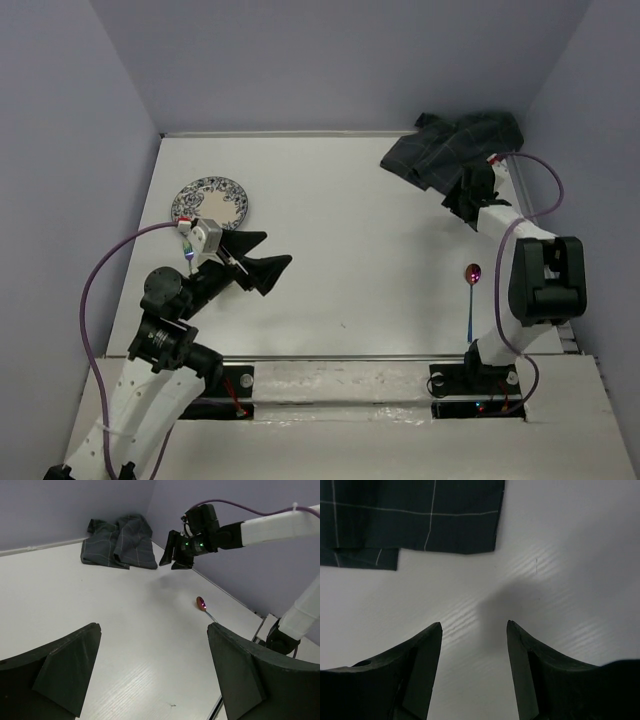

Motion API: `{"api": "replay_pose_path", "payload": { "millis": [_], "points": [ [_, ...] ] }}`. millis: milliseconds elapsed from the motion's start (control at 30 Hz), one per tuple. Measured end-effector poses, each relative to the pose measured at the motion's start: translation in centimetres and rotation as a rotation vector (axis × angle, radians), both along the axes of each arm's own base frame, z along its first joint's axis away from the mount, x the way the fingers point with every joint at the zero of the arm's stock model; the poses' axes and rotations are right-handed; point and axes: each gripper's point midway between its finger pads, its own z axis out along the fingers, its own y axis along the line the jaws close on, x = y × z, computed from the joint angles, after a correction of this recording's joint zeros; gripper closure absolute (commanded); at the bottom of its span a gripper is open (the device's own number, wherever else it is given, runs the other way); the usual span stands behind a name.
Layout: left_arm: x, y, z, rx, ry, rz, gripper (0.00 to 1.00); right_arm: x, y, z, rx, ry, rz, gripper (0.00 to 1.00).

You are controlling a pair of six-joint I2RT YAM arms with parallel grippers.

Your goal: Set the dinner table for one person

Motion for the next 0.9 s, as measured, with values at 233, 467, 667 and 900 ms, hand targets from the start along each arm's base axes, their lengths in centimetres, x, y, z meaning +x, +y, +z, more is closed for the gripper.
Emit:
{"api": "replay_pose_path", "payload": {
  "millis": [233, 467, 667, 900],
  "points": [
    [0.2, 0.0, -0.5, 0.009, 0.018, 0.022, 0.01, 5.2, -2.0, -3.7, -0.016, 0.061, -0.040, 0.41],
    [0.4, 0.2, -0.6, 0.012, 0.023, 0.037, 0.01, 7.6, -3.9, -3.4, 0.005, 0.064, -0.062, 0.41],
    [0.6, 0.2, -0.6, 0.017, 0.021, 0.047, 0.01, 8.4, -4.3, -4.2, 0.045, 0.099, -0.057, 0.41],
    [0.9, 0.4, -0.5, 0.023, 0.021, 0.063, 0.01, 8.9, -3.4, -6.6, 0.094, 0.178, -0.018, 0.69]
  ]
}}
